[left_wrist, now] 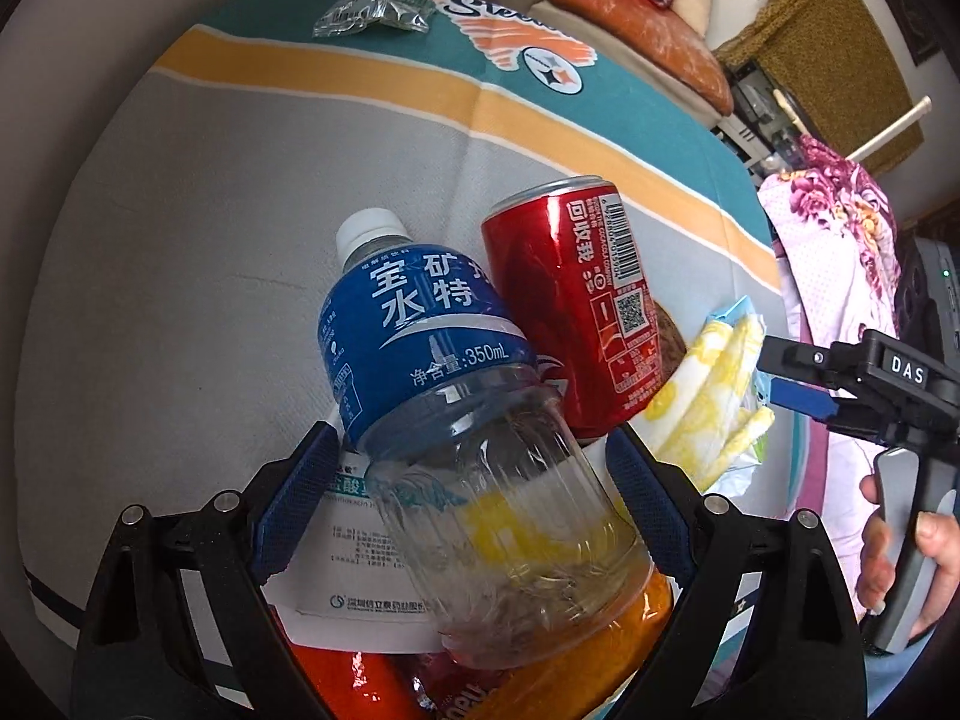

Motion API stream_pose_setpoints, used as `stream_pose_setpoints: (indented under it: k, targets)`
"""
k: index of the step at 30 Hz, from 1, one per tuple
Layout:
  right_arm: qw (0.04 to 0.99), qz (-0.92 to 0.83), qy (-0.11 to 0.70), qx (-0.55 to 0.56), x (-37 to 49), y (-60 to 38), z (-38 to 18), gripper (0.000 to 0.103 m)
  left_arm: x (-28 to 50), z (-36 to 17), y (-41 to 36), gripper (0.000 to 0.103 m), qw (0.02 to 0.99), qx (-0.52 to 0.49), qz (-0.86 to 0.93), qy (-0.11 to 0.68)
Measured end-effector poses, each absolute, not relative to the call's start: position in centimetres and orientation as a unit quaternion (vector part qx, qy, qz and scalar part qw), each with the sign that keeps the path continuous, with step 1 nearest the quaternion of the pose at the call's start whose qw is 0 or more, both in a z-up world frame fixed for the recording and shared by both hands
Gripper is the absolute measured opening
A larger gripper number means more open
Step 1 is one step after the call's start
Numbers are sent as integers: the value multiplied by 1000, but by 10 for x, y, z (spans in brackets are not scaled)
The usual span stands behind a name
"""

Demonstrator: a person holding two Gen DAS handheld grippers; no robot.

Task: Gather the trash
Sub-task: 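Grasp the blue-label water bottle with left tool while right tool grasps milk carton, then carry bottle and milk carton over the bin and release both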

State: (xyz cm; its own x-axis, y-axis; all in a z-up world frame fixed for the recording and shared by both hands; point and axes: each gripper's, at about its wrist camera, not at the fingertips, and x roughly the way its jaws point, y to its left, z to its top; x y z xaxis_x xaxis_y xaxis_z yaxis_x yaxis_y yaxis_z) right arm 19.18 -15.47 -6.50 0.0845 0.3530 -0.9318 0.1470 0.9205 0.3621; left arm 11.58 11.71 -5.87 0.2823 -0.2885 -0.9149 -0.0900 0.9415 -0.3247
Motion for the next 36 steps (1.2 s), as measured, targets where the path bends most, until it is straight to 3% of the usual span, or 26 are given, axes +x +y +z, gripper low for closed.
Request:
stream_pose_setpoints:
  k: [5, 8, 13, 15, 17, 27, 36]
  targets:
    - [720, 66, 676, 143, 201, -139, -74, 78, 118, -56, 120, 82, 798, -127, -67, 585]
    - [736, 65, 663, 122, 201, -135, -72, 67, 122, -61, 123, 78, 799, -111, -53, 589]
    - [736, 74, 662, 119, 201, -133, -73, 63, 131, -76, 129, 78, 786, -119, -48, 605]
    - [743, 85, 654, 112, 201, -132, -67, 57, 129, -73, 131, 65, 789, -123, -49, 599]
    - [750, 96, 644, 117, 200, -131, -58, 53, 127, -66, 136, 65, 796, -128, -43, 590]
    - [793, 126, 584, 119, 187, -147, -4, 52, 119, -16, 149, 65, 829, -142, -31, 540]
    - [827, 112, 536, 128, 161, -204, 30, 52, 105, 26, 73, 65, 847, -95, -95, 514]
